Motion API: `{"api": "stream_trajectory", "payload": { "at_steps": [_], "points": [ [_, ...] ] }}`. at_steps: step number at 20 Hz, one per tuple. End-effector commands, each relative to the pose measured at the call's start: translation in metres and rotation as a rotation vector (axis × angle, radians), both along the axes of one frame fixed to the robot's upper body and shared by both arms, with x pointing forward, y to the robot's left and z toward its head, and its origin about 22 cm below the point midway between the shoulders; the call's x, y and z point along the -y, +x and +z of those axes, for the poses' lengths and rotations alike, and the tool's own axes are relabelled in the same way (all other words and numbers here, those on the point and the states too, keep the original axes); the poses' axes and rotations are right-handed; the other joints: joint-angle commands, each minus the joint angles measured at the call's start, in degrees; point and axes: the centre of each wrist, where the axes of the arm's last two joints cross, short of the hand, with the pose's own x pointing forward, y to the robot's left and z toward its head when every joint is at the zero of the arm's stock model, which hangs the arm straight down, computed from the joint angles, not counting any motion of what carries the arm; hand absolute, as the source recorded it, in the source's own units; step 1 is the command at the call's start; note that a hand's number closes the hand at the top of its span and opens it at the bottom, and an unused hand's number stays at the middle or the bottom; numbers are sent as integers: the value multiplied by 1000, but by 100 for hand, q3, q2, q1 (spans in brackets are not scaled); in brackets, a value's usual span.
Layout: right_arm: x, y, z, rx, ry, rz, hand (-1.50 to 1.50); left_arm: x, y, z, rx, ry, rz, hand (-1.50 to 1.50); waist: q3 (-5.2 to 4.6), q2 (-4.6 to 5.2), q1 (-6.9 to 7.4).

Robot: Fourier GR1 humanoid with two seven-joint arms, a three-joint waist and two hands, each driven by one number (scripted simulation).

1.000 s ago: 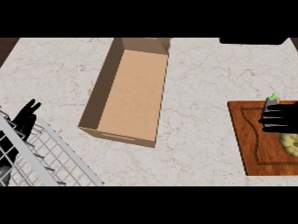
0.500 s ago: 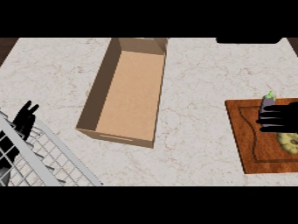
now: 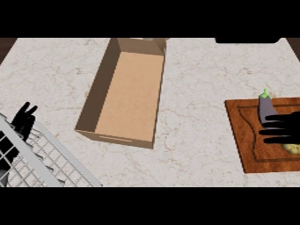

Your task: Pick the squash from the cutting board and place it in the cardboard box

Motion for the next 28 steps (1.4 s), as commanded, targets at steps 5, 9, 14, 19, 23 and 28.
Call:
{"api": "stream_trajectory", "payload": {
  "at_steps": [5, 9, 14, 19, 23, 28],
  "points": [
    [4, -9, -20, 49, -72, 14, -150, -9, 19, 10, 131, 6, -1, 0, -30, 23, -17],
    [-1, -5, -28, 52, -91, -5, -150, 0, 33, 24, 142, 3, -5, 0, -28, 27, -8],
    [8, -12, -46, 151, 51, 52, 150, -6, 29, 28, 130, 1, -3, 0, -22, 31, -17],
    [-7, -3, -59, 203, 129, 80, 150, 0, 25, 16, 131, -1, -16, 0, -24, 33, 13],
    [-35, 20, -48, 243, 269, 7, 150, 0, 26, 16, 139, 26, -18, 0, -27, 34, 13],
    [-83, 68, -43, 161, 603, -471, 150, 11, 26, 20, 154, 19, -88, 0, -18, 191, 385]
  ]
}}
